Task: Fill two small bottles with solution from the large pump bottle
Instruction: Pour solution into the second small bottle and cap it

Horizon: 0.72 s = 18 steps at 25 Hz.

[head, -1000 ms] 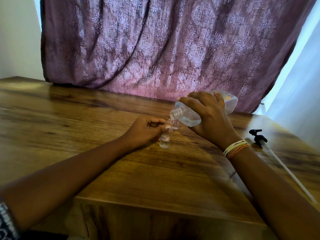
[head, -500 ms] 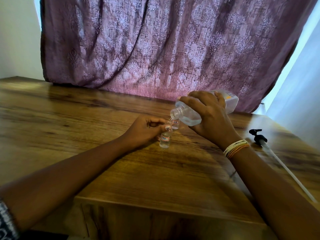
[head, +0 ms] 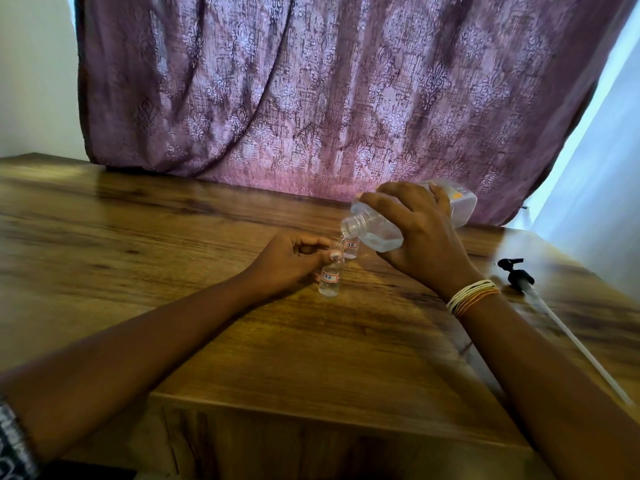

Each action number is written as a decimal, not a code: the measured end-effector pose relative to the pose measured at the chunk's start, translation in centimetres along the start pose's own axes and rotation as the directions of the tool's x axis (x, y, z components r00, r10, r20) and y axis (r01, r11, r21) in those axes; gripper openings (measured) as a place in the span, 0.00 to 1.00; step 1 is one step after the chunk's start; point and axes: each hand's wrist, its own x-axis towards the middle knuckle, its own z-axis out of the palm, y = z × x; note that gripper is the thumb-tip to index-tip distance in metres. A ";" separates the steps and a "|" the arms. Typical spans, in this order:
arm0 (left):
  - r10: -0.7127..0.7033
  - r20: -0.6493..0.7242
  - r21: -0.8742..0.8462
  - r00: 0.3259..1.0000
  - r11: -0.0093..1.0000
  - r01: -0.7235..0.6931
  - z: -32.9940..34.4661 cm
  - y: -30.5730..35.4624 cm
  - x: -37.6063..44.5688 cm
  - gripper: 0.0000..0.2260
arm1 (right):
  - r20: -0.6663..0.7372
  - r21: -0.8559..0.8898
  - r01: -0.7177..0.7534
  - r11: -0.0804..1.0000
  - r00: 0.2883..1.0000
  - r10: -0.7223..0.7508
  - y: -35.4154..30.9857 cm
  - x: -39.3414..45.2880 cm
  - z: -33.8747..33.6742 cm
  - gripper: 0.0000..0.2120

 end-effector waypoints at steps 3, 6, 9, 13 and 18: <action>0.008 -0.007 -0.001 1.000 1.000 -0.008 0.0 0.0 0.1 0.10 | 0.007 0.001 -0.004 1.000 1.000 0.004 0.0 0.1 0.1 0.23; 0.017 -0.018 -0.009 1.000 1.000 -0.018 0.0 -0.2 0.2 0.10 | 0.014 0.001 -0.003 1.000 1.000 0.003 0.0 0.0 0.1 0.24; 0.029 -0.016 0.018 0.999 0.999 -0.028 -0.1 -0.3 0.3 0.11 | 0.024 -0.005 -0.010 1.000 1.000 0.010 -0.1 0.1 0.0 0.25; 0.017 -0.009 0.015 1.000 1.000 -0.017 -0.3 -0.7 0.6 0.08 | 0.019 0.032 -0.025 0.999 1.000 0.025 -0.3 0.1 -0.1 0.27; 0.016 -0.001 0.013 1.000 1.000 -0.016 -0.2 -0.5 0.5 0.07 | 0.018 0.153 -0.048 0.987 0.999 0.046 -0.5 0.3 -0.3 0.34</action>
